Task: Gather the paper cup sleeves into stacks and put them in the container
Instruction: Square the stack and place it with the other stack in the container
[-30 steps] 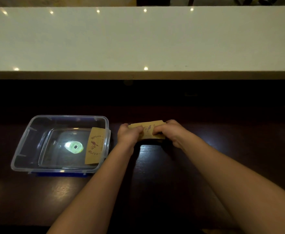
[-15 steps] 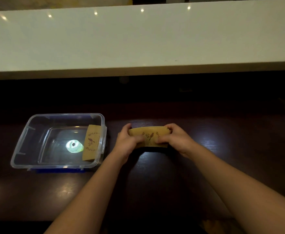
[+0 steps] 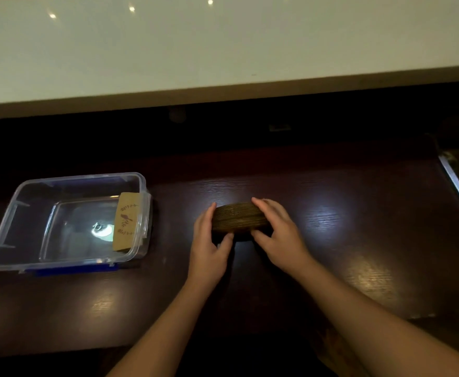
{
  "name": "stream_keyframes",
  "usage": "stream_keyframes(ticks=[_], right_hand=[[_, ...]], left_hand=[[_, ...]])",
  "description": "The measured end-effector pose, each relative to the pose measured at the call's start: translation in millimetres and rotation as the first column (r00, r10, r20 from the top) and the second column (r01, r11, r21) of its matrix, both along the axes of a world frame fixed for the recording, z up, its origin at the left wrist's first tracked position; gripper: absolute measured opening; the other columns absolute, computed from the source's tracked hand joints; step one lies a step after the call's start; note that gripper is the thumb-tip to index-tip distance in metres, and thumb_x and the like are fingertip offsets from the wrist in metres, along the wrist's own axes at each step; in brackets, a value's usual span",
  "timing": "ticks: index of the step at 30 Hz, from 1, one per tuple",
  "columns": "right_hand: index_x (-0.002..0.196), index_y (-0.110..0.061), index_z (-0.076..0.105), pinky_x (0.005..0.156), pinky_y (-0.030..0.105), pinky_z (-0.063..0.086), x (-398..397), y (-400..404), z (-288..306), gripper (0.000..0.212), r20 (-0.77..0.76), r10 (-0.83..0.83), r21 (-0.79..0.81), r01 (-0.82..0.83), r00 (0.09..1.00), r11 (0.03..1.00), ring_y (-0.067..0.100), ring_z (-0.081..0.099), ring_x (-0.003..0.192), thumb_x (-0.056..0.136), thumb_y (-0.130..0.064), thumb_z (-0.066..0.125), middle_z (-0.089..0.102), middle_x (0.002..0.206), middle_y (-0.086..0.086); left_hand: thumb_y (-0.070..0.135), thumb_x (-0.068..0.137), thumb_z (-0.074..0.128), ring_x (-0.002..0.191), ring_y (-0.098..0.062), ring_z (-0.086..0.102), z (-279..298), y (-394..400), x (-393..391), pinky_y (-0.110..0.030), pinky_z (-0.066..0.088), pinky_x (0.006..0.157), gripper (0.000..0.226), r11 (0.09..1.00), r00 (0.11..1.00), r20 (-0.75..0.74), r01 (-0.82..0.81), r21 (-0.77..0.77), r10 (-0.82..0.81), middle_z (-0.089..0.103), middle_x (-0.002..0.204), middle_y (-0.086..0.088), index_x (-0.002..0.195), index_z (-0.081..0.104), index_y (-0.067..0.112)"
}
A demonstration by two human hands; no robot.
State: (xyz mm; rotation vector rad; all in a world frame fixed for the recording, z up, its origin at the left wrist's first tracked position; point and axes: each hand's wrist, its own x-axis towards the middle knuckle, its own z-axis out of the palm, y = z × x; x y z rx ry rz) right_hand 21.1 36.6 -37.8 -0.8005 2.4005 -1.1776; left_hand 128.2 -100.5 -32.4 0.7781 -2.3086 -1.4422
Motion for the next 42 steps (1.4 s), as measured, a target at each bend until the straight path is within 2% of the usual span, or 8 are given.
stream_keyframes(ticks=[6,11,16,20,23,29,36,42], right_hand=[[0.153,-0.035,0.011,0.105,0.034,0.032,8.1,-1.8,-2.5,0.082,-0.046,0.038,0.123,-0.032,0.998,0.992,0.024,0.018,0.147,0.088,-0.023,0.059,0.002,0.164,0.004],[0.153,-0.035,0.003,0.088,0.026,0.038,10.9,-6.2,-5.0,0.085,-0.019,0.015,0.115,-0.012,1.000,0.993,0.026,0.033,0.139,0.088,-0.021,0.056,-0.006,0.164,0.003],[0.151,-0.041,0.008,0.091,0.024,0.036,6.6,-2.6,-7.3,0.081,-0.020,0.027,0.064,-0.026,0.999,0.998,0.014,0.033,0.136,0.089,-0.021,0.055,0.003,0.164,0.001],[0.149,-0.036,0.025,0.083,0.001,0.031,2.3,2.4,-8.0,0.071,-0.068,0.016,0.010,-0.016,0.998,1.000,-0.015,0.026,0.110,0.089,-0.019,0.059,0.021,0.158,0.002],[0.147,-0.031,0.032,0.080,-0.005,0.031,-1.8,1.7,-7.8,0.068,-0.085,-0.002,-0.029,-0.001,0.996,1.000,-0.014,0.032,0.107,0.088,-0.017,0.062,0.032,0.150,0.001],[0.145,-0.034,0.035,0.085,0.009,0.036,-12.1,5.4,-10.0,0.070,-0.056,0.012,-0.035,-0.014,0.998,0.999,0.004,0.045,0.109,0.085,-0.018,0.067,0.040,0.139,0.000],[0.152,-0.038,0.006,0.091,0.019,0.038,-16.5,3.8,-14.4,0.090,0.000,0.030,0.005,-0.030,1.000,1.000,0.002,0.043,0.115,0.086,-0.025,0.066,0.037,0.141,-0.004],[0.148,-0.040,0.025,0.083,0.002,0.038,-37.2,3.5,5.3,0.098,0.283,-0.018,-0.152,0.063,0.959,0.986,-0.001,0.055,0.109,0.069,-0.015,0.076,0.051,0.128,-0.005]], left_hand=[[0.004,0.086,0.058,0.119,0.020,0.032,-9.5,15.7,-2.7,0.006,0.027,0.088,0.068,0.997,0.999,0.034,0.003,-0.079,0.000,0.029,0.141,0.001,0.146,0.027,0.014],[0.007,0.089,0.054,0.123,0.032,0.004,-14.6,20.4,-6.8,0.010,0.016,0.089,0.072,0.998,0.999,0.042,-0.010,-0.062,0.012,0.014,0.157,-0.006,0.150,0.016,0.014],[0.007,0.091,0.051,0.125,0.024,0.017,-15.8,18.6,-6.1,0.008,0.021,0.090,0.070,0.998,0.999,0.038,-0.006,-0.063,0.009,0.018,0.155,-0.006,0.151,0.015,0.017],[0.007,0.092,0.052,0.120,0.016,0.027,-16.3,18.4,-6.2,0.007,0.026,0.087,0.068,0.997,0.999,0.033,-0.002,-0.079,0.004,0.022,0.152,-0.007,0.150,0.017,0.017],[0.009,0.090,0.053,0.118,0.015,0.030,-14.5,13.9,-9.6,0.007,0.025,0.087,0.067,0.995,1.000,0.015,0.000,-0.098,0.002,0.026,0.148,-0.005,0.149,0.021,0.017],[0.009,0.087,0.058,0.116,0.027,0.030,-15.9,3.3,-13.7,0.007,0.027,0.083,0.064,0.992,1.000,0.000,0.023,-0.121,-0.023,0.032,0.136,0.005,0.144,0.031,0.016],[0.011,0.086,0.061,0.110,0.028,0.034,-16.2,-0.7,-13.6,0.008,0.029,0.079,0.064,0.989,0.999,0.009,0.040,-0.139,-0.039,0.034,0.135,0.006,0.143,0.033,0.017],[0.026,0.071,0.076,0.104,-0.007,0.055,2.0,-20.2,-13.7,-0.021,0.047,0.086,0.069,0.998,0.994,0.088,0.056,0.042,-0.059,0.056,0.118,0.004,0.133,0.043,0.031]])
